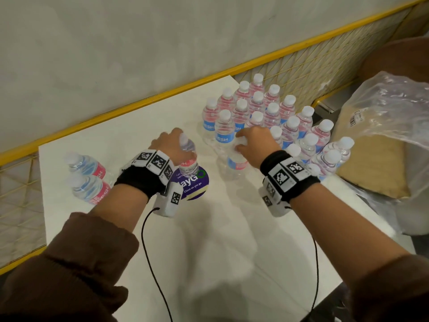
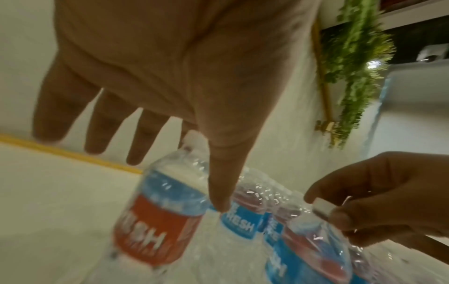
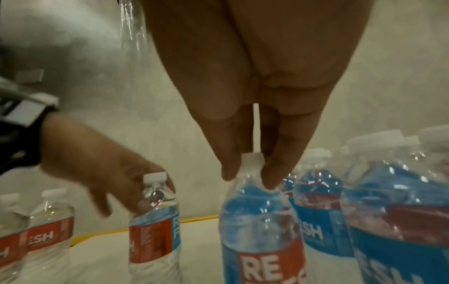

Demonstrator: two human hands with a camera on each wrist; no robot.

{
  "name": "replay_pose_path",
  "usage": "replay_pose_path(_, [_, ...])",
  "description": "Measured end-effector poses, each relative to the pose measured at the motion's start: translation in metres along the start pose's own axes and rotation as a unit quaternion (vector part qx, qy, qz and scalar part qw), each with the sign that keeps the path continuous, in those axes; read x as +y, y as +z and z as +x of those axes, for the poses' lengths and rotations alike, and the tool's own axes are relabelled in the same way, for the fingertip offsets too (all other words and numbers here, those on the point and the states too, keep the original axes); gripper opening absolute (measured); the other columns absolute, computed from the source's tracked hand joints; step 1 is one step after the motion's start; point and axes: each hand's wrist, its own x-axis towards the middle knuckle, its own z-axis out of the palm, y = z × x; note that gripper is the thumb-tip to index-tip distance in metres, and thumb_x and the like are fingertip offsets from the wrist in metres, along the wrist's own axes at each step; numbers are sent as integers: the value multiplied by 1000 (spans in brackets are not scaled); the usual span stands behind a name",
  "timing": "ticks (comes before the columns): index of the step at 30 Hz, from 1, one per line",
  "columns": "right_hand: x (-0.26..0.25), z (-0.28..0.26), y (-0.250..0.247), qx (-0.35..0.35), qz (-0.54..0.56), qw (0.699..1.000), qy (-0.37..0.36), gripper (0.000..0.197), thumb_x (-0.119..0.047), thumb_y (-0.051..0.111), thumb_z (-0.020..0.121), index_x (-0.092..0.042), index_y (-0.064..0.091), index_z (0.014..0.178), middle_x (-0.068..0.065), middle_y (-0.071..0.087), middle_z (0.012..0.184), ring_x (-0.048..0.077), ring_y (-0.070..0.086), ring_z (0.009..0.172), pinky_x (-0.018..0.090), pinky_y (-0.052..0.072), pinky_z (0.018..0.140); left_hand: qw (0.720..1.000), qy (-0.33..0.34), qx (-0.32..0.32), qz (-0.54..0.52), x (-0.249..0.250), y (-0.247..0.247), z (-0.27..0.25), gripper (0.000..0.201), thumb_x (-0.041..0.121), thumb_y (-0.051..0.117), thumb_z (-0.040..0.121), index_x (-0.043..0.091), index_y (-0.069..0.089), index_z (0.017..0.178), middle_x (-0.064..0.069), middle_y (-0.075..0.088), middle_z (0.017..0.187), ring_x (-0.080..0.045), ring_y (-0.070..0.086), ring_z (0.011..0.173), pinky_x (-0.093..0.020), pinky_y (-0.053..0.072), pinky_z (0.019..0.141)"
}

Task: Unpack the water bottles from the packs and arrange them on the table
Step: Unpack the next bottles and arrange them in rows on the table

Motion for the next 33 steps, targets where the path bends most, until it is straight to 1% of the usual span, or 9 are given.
replay_pose_path(4, [0, 13, -12, -62, -46, 997, -17, 40, -7, 46, 92, -16, 55, 130, 11, 54, 133, 29, 49, 121, 34, 42, 98, 993, 3, -31, -116, -15, 12, -6, 66, 40, 66, 84, 18, 36, 139, -10, 52, 134, -33, 54, 118, -37, 45, 96])
replay_pose_path(7, [-2, 20, -14, -88, -96, 991, -6, 46, -21, 63, 86, -17, 53, 131, 9, 54, 131, 28, 50, 119, 34, 43, 94, 981, -12, -16, -193, -13, 16, -10, 76, 48, 69, 79, 24, 34, 141, -8, 49, 138, -31, 51, 121, -40, 47, 99])
replay_pose_path(9, [-3, 25, -15, -93, -118, 989, -3, 47, -25, 66, 84, -14, 55, 128, 10, 57, 127, 28, 53, 115, 31, 43, 88, 971, -17, 18, -238, -11, 16, -7, 84, 57, 70, 73, 30, 31, 142, -6, 46, 143, -29, 48, 127, -41, 43, 104])
replay_pose_path(11, [-4, 30, -17, -88, -133, 987, -9, 41, -21, 64, 86, -13, 58, 125, 12, 59, 124, 28, 55, 112, 30, 44, 86, 971, -2, 41, -236, -7, 15, -2, 71, 54, 68, 77, 29, 40, 137, -5, 50, 139, -27, 48, 126, -37, 41, 104])
replay_pose_path(13, [-6, 35, -18, -89, -158, 983, -13, 38, -15, 60, 88, -14, 58, 126, 13, 58, 125, 29, 55, 113, 32, 45, 88, 978, 15, 49, -202, -2, 16, 2, 47, 46, 65, 82, 21, 55, 121, -6, 60, 124, -29, 55, 117, -34, 43, 97])
replay_pose_path(15, [-8, 39, -19, -92, -186, 978, -15, 38, -11, 53, 91, -14, 56, 129, 12, 56, 129, 30, 53, 116, 33, 45, 93, 978, 15, 51, -200, -1, 18, 6, 37, 40, 65, 84, 16, 60, 111, -7, 64, 115, -29, 58, 110, -34, 43, 92])
replay_pose_path(19, [-10, 42, -20, -90, -202, 975, -16, 41, -5, 47, 94, -15, 53, 133, 12, 52, 134, 31, 49, 123, 36, 43, 101, 973, 3, 59, -222, -4, 22, 8, 38, 38, 66, 83, 16, 60, 113, -7, 64, 117, -29, 58, 109, -33, 44, 92])
replay_pose_path(25, [-7, 43, -16, -67, -183, 981, -24, 44, 3, 45, 91, -15, 55, 130, 15, 52, 132, 32, 49, 121, 36, 43, 98, 975, 6, 73, -211, -2, 24, 8, 36, 37, 64, 85, 15, 58, 113, -7, 63, 116, -29, 58, 108, -31, 42, 89])
replay_pose_path(33, [-8, 48, -14, -66, -176, 982, -2, 42, -5, 48, 91, -15, 53, 131, 16, 52, 131, 32, 50, 120, 37, 45, 95, 974, 7, 65, -215, -2, 24, 8, 32, 37, 64, 85, 16, 59, 109, -7, 64, 115, -27, 58, 106, -29, 40, 87])
